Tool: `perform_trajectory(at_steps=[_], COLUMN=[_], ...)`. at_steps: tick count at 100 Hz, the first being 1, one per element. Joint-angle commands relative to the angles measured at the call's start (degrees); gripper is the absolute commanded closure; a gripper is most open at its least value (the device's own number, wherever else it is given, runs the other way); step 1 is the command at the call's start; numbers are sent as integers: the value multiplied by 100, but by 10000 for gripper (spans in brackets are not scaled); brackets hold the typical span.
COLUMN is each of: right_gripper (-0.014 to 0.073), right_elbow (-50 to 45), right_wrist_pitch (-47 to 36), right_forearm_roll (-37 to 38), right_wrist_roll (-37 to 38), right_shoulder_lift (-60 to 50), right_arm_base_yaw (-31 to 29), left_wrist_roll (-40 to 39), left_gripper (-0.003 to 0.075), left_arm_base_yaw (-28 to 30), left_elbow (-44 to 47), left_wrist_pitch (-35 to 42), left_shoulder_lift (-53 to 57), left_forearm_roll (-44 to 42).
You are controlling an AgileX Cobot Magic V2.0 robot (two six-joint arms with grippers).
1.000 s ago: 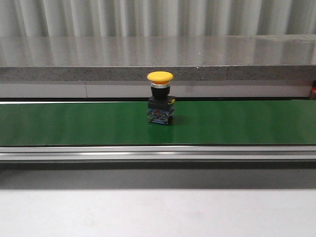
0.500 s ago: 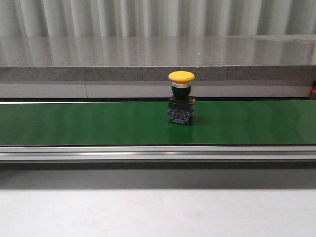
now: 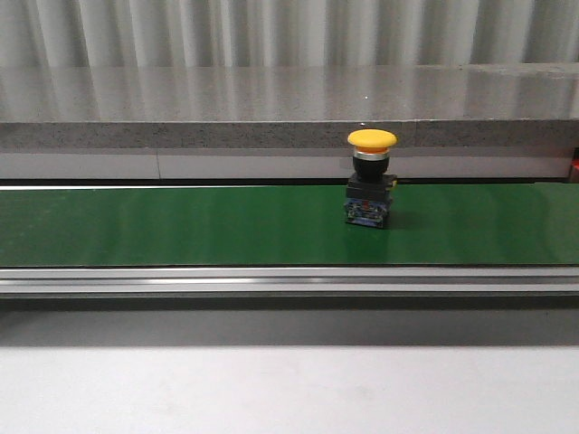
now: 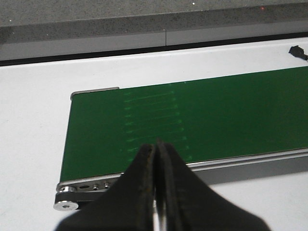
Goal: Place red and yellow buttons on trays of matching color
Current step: 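Carry the red button into the red tray and open the right gripper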
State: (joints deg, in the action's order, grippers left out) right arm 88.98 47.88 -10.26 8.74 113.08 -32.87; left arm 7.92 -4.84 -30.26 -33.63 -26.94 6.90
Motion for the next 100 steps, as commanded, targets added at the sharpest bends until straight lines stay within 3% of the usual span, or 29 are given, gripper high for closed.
perform_trajectory(at_steps=[1, 43, 100], right_gripper=[404, 301, 278], right_elbow=[200, 200, 193], right_wrist_pitch=[-321, -567, -482], right_forearm_roll=[-7, -24, -166], right_wrist_roll=[-2, -2, -2], right_shoulder_lift=[-331, -325, -183], right_arm_base_yaw=[-30, -30, -30], left_wrist_roll=[-46, -46, -46], left_gripper=[740, 740, 740], left_arm_base_yaw=[-53, -53, -53], left_elbow=[-144, -144, -144], left_wrist_pitch=[399, 399, 399], left_shoulder_lift=[-23, -23, -23], left_forearm_roll=[80, 80, 80])
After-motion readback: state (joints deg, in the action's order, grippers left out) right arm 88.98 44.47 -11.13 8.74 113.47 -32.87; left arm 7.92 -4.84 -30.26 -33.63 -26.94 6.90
